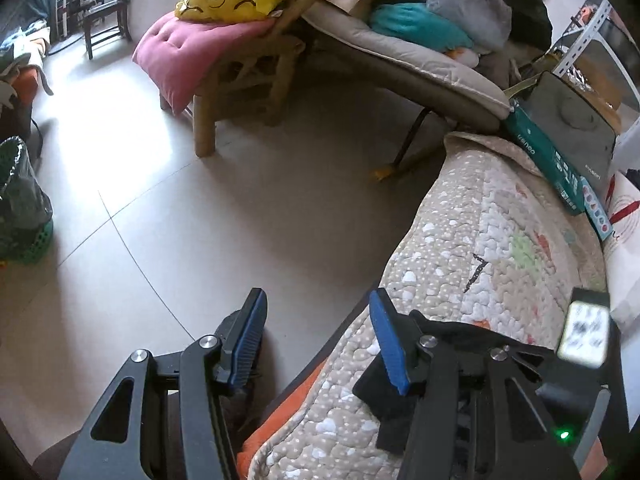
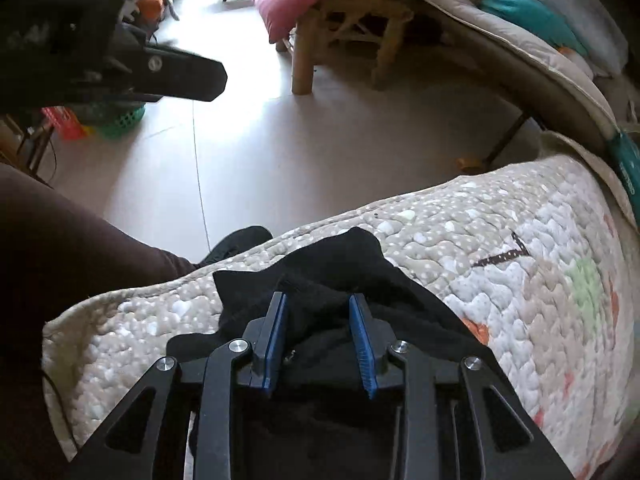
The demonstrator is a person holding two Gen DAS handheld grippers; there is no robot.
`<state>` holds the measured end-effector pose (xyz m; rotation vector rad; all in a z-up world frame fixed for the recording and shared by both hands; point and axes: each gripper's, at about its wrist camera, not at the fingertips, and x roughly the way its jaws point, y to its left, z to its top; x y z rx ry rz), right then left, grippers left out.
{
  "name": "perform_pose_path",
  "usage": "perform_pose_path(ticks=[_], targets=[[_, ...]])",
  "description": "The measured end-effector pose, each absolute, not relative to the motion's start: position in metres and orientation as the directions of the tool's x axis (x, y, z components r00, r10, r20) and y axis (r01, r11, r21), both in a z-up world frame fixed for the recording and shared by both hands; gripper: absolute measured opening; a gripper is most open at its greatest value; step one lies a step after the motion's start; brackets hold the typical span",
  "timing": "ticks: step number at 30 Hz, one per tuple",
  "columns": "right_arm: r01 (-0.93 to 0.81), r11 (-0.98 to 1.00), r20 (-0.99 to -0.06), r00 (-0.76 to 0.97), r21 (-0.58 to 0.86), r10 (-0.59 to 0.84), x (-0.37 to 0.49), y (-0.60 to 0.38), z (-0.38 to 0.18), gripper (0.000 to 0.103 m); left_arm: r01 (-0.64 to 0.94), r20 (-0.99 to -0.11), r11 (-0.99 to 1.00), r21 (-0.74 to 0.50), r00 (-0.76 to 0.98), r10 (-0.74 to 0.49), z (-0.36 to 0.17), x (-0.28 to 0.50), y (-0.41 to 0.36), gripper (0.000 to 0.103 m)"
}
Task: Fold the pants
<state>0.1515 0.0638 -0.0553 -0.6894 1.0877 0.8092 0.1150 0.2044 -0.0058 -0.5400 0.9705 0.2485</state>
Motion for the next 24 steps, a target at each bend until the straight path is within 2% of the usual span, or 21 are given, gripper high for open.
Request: perform_pose_path(ticks=[1,7,11,15,16,18,21,24], targets=[[-0.832,0.550,-0.944,0.235,-0.072,0.232,0.154,0.063,-0.051,0.014,-0.437,-0.833,0.839,-0.325,0.551,-0.036,-0.006,0.115,0.206,0.052],[-0.773,0.634,-0.911,0.260,0.001,0.319,0.176,0.062,-0.021,0.012,-0.471,-0.832,0.812,-0.345,0.554,-0.033,-0.008,0.111,0.213,0.053],[-0.739,0.672,-0.915,0.245,0.037,0.320,0.195,0.073,-0.029,0.012,-0.497,-0.849,0.801,-0.335,0.528,-0.027,-0.015,0.111,0.216,0.053],[-0.708,0.704,-0.942,0.193,0.061,0.276,0.218,0.080,-0.058,0.020,-0.520,-0.862,0.794,-0.314,0.507,-0.008,-0.020,0.112,0.218,0.053],[-0.693,0.717,-0.940,0.191,0.075,0.282,0.222,0.080,-0.060,0.028,-0.525,-0.865,0.793,-0.307,0.501,-0.003,-0.021,0.113,0.218,0.053],[-0.665,0.739,-0.933,0.187,0.111,0.308,0.231,0.078,-0.054,0.036,-0.529,-0.869,0.792,-0.305,0.494,-0.005,-0.023,0.114,0.218,0.053],[-0.623,0.769,-0.894,0.249,0.146,0.372,0.234,0.060,-0.020,0.037,-0.531,-0.873,0.796,-0.290,0.488,0.008,-0.025,0.116,0.214,0.053],[-0.605,0.792,-0.888,0.317,0.082,0.333,0.217,0.040,0.001,0.037,-0.535,-0.875,0.802,-0.267,0.483,0.030,-0.025,0.118,0.211,0.053]])
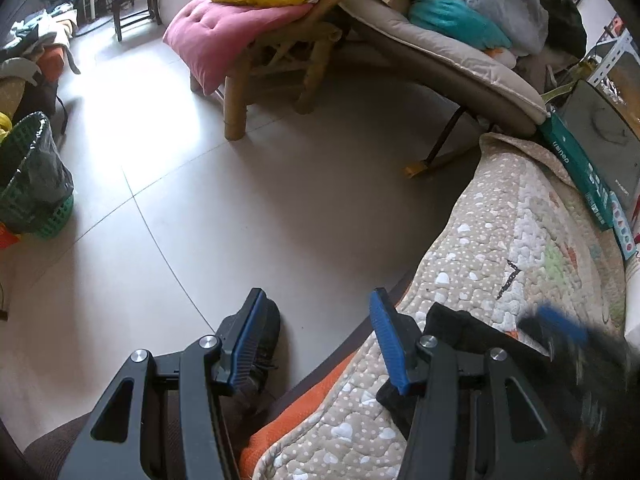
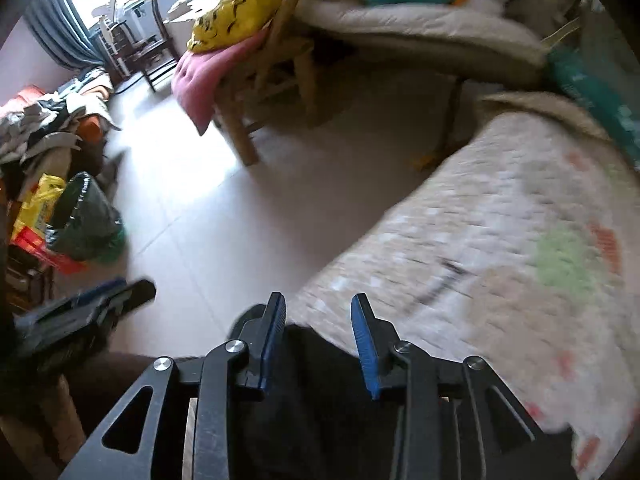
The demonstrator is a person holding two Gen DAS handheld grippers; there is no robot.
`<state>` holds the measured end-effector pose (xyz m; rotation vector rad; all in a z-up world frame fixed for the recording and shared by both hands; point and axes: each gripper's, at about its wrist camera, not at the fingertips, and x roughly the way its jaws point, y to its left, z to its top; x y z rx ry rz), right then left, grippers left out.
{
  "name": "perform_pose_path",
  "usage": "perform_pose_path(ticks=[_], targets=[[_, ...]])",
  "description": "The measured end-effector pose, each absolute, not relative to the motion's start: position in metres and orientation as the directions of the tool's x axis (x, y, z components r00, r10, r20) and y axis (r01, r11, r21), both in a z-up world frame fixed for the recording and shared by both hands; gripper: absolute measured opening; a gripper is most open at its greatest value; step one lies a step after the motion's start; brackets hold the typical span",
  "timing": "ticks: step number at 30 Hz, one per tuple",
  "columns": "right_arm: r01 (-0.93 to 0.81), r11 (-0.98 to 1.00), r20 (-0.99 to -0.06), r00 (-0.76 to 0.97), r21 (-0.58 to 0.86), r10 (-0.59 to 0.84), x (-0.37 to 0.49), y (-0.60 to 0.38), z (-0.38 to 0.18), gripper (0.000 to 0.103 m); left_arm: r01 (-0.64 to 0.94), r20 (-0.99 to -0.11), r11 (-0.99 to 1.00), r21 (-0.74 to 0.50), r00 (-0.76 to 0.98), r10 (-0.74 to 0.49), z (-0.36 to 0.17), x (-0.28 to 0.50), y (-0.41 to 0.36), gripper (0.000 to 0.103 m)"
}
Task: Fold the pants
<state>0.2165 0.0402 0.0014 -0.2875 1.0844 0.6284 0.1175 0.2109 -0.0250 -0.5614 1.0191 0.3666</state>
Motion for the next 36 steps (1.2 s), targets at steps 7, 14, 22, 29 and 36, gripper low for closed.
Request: perform_pose_path(ticks=[7,14,22,29,36], targets=[[-0.618,0.785,-0.895,0.323,0.047,0.309,0.117,0.022,-0.024,0.035,-0.547,-0.862,0.797,-0.257,0.503,0.066,-0.024,0.115,0.210,0.053],[-0.594,0.748,-0.843,0.206,0.296,0.497,0.124,0.012,-0.024,0.036,-0.468,-0.812,0.817,-0.337,0.583,-0.001,-0.016,0.110,0.199,0.053],[-0.255,0.950,-0.843,0.458,0.179,0.281,0.202,-0.155,0.017,0.038,-0.153,-0.865,0.974,-0.168,0.496,-0.071,-0.032,0.139,0.095,0.053],[-0.100,0.969,-0.913,0.324,0.226,0.247,0.257,-0.228,-0.023,0.041,-0.120,-0.928,0.986,-0.115,0.367,-0.064,-0.063,0.146,0.078,0.053],[-0.183,0.974,-0.929,0.318,0.135,0.189,0.247,-0.217,-0.045,0.012,-0.167,-0.931,0.975,-0.147,0.356,-0.079,-0.070,0.143,0.087,0.062]])
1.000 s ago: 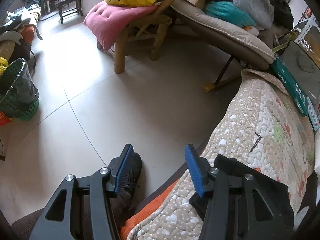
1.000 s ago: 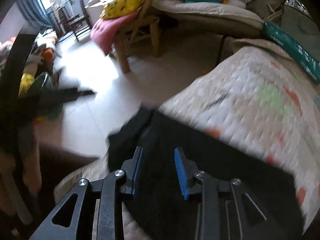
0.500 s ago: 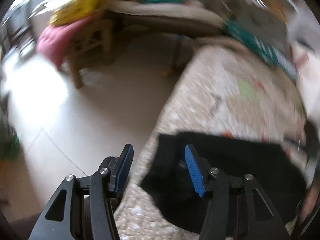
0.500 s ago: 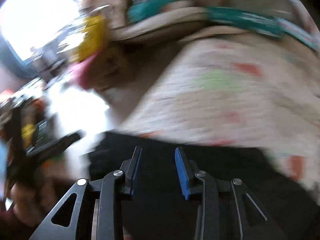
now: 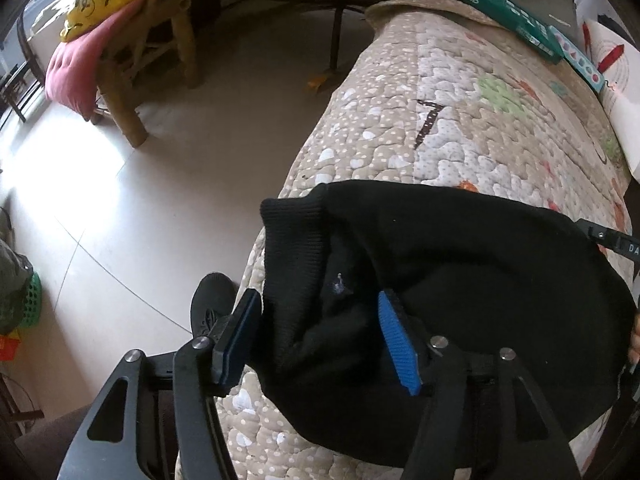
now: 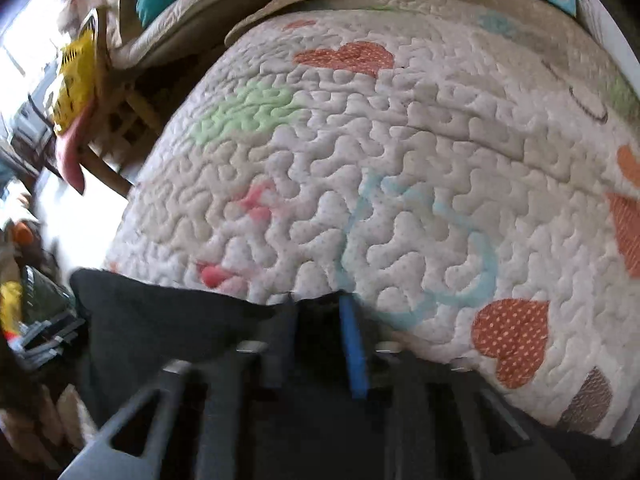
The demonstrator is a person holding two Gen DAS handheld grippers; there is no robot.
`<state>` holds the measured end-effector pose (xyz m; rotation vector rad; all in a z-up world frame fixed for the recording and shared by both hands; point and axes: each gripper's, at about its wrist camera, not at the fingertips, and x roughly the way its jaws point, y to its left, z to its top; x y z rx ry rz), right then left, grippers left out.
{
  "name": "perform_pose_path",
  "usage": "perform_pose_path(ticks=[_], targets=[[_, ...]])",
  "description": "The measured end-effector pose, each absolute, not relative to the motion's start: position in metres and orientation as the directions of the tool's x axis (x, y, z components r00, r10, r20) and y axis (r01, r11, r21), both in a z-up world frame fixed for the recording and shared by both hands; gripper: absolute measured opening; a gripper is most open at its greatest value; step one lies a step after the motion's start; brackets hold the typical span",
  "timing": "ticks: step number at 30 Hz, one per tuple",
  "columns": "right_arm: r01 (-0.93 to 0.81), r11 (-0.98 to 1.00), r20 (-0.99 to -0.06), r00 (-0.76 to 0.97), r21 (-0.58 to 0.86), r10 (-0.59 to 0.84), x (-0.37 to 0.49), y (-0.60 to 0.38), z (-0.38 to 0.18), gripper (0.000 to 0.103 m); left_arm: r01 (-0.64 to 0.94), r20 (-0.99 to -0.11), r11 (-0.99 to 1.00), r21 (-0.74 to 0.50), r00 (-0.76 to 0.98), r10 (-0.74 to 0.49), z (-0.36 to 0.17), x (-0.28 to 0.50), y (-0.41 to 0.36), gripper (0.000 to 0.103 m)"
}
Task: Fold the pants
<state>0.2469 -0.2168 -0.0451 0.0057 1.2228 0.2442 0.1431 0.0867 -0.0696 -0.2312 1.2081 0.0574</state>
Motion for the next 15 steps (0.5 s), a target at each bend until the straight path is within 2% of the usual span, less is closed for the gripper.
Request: perform_pose_path(ticks=[5,6,11,15], targets=[[-0.159,0.981,-0.919,0.360,0.112,0.163,0.261,-0.219,-0.037,0.007,-0.173,-0.930,0.976,-0.129,0.362,-0.058,-0.070,0.146,0.085,0.064],[-0.146,0.982,-0.916,0.367,0.116,0.162,0.264,-0.220,-0.036,0.000,-0.176,-0.931,0.976,-0.129,0.362,-0.058,-0.070,0.146,0.085,0.065],[-0.025,0.998,-0.907,0.417,0.054,0.060,0.286,-0.238,-0.036,0.001,-0.188,-0.932,0.972,-0.142,0.357,-0.067,-0.071,0.148,0.088,0.067],[-0.041,0.999,-0.893,0.448,0.019,0.035,0.285,-0.233,-0.024,0.002,-0.227,-0.911,0.949,-0.220,0.395,-0.117,-0.065,0.142,0.110,0.066]])
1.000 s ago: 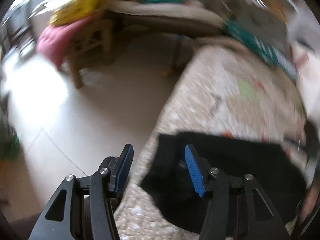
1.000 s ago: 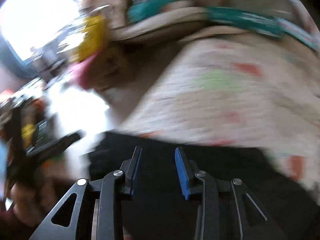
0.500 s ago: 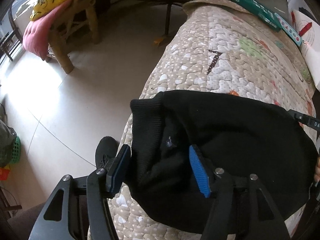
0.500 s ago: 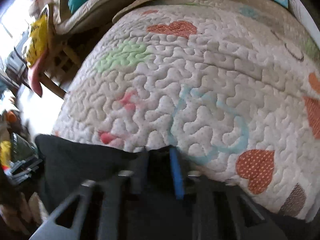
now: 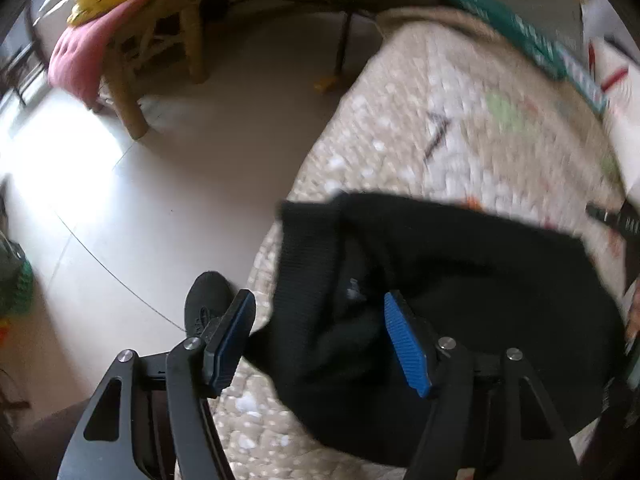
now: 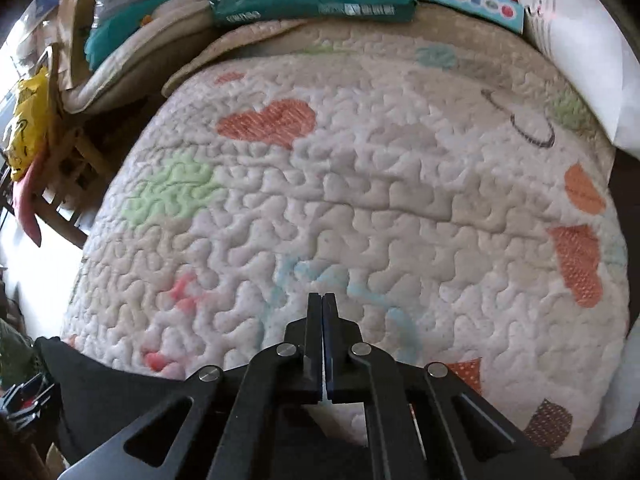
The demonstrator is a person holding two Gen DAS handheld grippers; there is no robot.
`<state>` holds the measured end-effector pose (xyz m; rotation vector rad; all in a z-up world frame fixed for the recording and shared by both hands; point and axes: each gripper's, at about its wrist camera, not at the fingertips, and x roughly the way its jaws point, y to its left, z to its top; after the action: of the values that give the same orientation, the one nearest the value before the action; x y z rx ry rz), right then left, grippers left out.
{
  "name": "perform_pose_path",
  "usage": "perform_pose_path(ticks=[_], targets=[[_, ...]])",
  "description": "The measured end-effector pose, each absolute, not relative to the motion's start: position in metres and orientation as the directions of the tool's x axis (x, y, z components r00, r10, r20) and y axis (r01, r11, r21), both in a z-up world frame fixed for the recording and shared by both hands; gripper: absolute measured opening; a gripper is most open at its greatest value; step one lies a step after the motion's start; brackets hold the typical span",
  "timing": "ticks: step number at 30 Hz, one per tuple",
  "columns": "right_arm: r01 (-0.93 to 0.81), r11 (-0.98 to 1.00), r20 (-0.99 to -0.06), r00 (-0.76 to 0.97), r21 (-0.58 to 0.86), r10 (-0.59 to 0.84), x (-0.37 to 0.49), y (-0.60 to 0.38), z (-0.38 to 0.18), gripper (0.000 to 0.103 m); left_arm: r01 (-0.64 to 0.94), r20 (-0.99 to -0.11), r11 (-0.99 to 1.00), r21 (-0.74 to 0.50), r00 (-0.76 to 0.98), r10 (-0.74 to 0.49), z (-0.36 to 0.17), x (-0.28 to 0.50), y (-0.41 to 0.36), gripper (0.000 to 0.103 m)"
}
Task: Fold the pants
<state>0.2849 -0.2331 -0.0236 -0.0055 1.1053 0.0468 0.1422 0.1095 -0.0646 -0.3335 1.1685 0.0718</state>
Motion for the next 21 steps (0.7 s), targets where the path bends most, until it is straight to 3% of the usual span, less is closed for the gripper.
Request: perform_pose_path(ticks=[4,5,6,7,10,13,16,21], targets=[[-0.157,0.987,-0.880,0.467,0.015,0.087,0.268,-0.200,-0.003,0.012,-0.440,-0.870,0.858,-0.264,0.492,-0.015,-0.047,0.113,0.172,0.066],[-0.209,0.978,-0.878,0.462,0.028,0.123,0.263,-0.187,0.001,0.027,-0.479,-0.867,0.826,-0.298,0.497,-0.024,-0.046,0.106,0.183,0.066],[-0.261,0.964,-0.878,0.452,0.041,0.159,0.258,-0.171,0.003,0.052,-0.528,-0.863,0.774,-0.350,0.504,-0.046,-0.049,0.096,0.195,0.066],[-0.301,0.952,-0.877,0.444,0.050,0.186,0.253,-0.159,0.004,0.070,-0.555,-0.860,0.739,-0.381,0.507,-0.063,-0.051,0.090,0.199,0.065],[-0.448,0.885,-0.879,0.362,0.128,0.311,0.243,-0.103,0.000,0.072,-0.618,-0.843,0.600,-0.508,0.501,-0.197,-0.078,0.074,0.195,0.065],[-0.542,0.818,-0.892,0.253,0.190,0.375,0.239,-0.050,-0.014,0.072,-0.582,-0.824,0.588,-0.562,0.459,-0.334,-0.105,0.077,0.167,0.065],[-0.609,0.769,-0.906,0.189,0.196,0.380,0.238,-0.010,-0.023,0.072,-0.531,-0.812,0.635,-0.561,0.501,-0.299,-0.102,0.081,0.159,0.065],[-0.682,0.708,-0.930,0.116,0.181,0.350,0.249,0.043,-0.041,0.072,-0.538,-0.781,0.577,-0.615,0.520,-0.347,-0.107,0.076,0.167,0.065]])
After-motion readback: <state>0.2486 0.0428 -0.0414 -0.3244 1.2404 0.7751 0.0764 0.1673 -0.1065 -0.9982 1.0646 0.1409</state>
